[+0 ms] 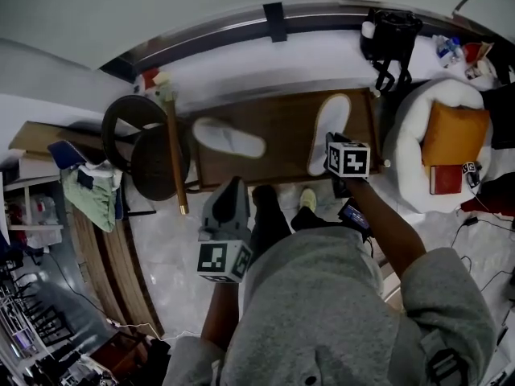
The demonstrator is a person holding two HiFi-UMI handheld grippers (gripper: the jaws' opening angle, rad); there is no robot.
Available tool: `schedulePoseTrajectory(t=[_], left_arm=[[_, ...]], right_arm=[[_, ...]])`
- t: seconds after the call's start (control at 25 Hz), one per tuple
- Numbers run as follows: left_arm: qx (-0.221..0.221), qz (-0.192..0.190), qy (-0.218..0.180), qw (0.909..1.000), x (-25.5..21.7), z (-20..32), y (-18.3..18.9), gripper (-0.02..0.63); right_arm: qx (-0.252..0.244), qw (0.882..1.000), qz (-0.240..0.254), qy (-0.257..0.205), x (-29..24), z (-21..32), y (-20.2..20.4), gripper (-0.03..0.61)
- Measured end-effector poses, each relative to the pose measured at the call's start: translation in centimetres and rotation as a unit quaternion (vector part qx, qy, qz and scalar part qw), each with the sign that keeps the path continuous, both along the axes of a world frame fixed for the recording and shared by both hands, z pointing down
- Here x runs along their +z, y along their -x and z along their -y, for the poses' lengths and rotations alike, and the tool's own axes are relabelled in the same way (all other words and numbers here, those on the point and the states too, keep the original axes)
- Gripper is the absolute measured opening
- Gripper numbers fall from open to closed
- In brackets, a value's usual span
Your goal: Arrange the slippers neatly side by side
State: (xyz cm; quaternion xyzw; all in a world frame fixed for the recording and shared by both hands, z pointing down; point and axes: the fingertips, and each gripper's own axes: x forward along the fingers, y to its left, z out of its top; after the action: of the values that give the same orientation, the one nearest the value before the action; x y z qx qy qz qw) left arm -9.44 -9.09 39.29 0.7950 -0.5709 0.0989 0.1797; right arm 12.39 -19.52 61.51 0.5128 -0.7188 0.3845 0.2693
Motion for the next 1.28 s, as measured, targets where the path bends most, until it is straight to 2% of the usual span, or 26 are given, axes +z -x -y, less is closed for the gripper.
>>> schedulePoseTrajectory(t=[0.28, 0.52, 0.68, 0.92, 1.16, 1.28], left_arm=[[-0.008, -0.014, 0.009, 0.9998, 0.6, -0.4, 1.6, 0.023], [-0.018, -0.025, 0.006, 0.9995, 0.8, -0.6, 2.6, 0.023], [-0.023, -0.032, 0.017, 0.9991, 1.3, -1.0, 3.1, 0.023], [-0.03, -0.024, 0.012, 0.9992, 1.1, -0.9, 4.2, 0.023], [-0.047, -0.013, 0.032, 0.9983, 1.5, -1.7, 5.9, 0.023], [-0.056, -0.016, 0.024, 0.998, 1.7, -1.6, 6.6, 0.023]], right_arm=[[-0.015, 1.0, 0.01, 0.003, -2.7, 0.2, 1.6, 0.035], [-0.015, 0.999, 0.013, 0.025, -3.6, -1.1, 2.6, 0.035], [-0.028, 0.998, -0.002, 0.053, -1.8, -1.9, 2.9, 0.035], [-0.037, 0.995, -0.022, 0.095, 3.2, -2.1, 3.4, 0.035], [-0.083, 0.987, -0.061, 0.123, 6.7, -1.7, 4.3, 0.035], [-0.104, 0.985, -0.074, 0.119, 7.1, -1.1, 4.9, 0.035]])
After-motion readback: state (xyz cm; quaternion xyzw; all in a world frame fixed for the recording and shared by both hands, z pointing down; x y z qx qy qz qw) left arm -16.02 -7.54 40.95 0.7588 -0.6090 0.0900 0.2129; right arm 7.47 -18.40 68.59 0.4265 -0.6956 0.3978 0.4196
